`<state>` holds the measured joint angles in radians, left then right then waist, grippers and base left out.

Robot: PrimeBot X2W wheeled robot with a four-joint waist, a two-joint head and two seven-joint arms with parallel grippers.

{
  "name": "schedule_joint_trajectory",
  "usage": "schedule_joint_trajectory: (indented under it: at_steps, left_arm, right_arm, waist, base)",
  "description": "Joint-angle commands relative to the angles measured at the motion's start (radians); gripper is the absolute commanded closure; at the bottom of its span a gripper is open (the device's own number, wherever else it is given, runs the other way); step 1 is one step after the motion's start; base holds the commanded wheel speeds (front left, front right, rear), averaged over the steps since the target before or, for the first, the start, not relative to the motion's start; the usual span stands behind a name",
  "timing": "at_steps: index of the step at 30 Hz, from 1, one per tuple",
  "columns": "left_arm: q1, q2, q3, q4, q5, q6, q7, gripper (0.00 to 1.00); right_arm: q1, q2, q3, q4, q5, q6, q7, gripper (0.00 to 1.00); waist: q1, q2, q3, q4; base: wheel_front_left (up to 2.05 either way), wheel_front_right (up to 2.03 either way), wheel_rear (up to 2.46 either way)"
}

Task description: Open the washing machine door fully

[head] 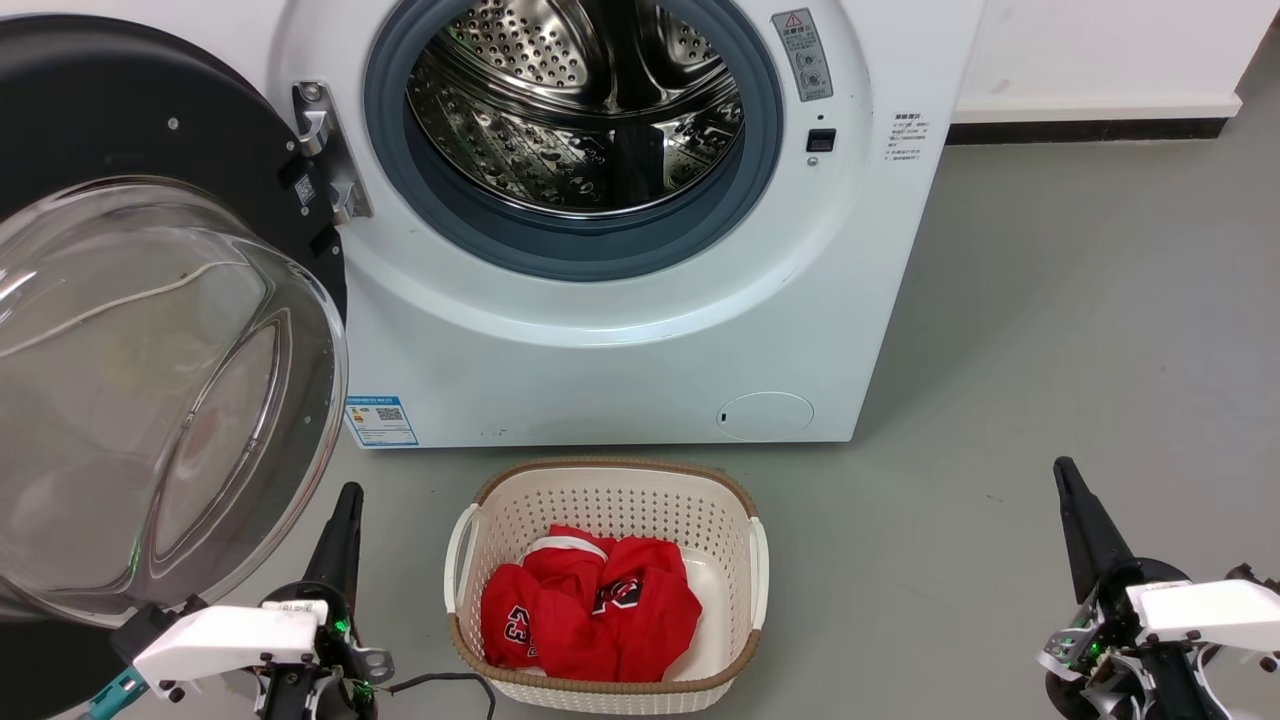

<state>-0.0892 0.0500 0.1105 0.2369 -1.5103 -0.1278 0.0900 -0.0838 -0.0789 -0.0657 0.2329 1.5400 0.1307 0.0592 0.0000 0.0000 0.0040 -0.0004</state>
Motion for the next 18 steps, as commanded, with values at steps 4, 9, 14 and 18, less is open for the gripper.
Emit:
schedule_joint_trajectory:
  at_steps: [4,9,14,18]
  left_arm:
    - [-0.021,0.001,0.004,0.004,-0.036,-0.004,0.012,1.00]
    - [-0.024,0.001,0.005,0.007,-0.072,-0.005,0.020,1.00]
    - [-0.026,0.001,0.006,0.011,-0.106,-0.005,0.028,1.00]
    - [-0.025,0.001,0.005,0.010,-0.103,-0.004,0.028,1.00]
  right_arm:
    - [-0.022,0.001,-0.005,0.004,0.039,0.000,0.011,1.00]
    - [-0.024,0.002,-0.010,0.008,0.075,0.000,0.021,1.00]
    - [-0.029,0.004,-0.014,0.012,0.107,0.000,0.030,1.00]
    - [-0.028,0.005,-0.015,0.011,0.102,0.000,0.030,1.00]
  waist:
    - [0.0000,0.0000,0.000,0.000]
    - [0.0000,0.0000,-0.001,0.000]
    - [0.0000,0.0000,-0.001,0.000]
    - [0.0000,0.0000,-0.001,0.000]
  base:
    - [0.00,0.00,0.00]
    - [0.00,0.00,0.00]
    - [0.00,0.00,0.00]
    - [0.00,0.00,0.00]
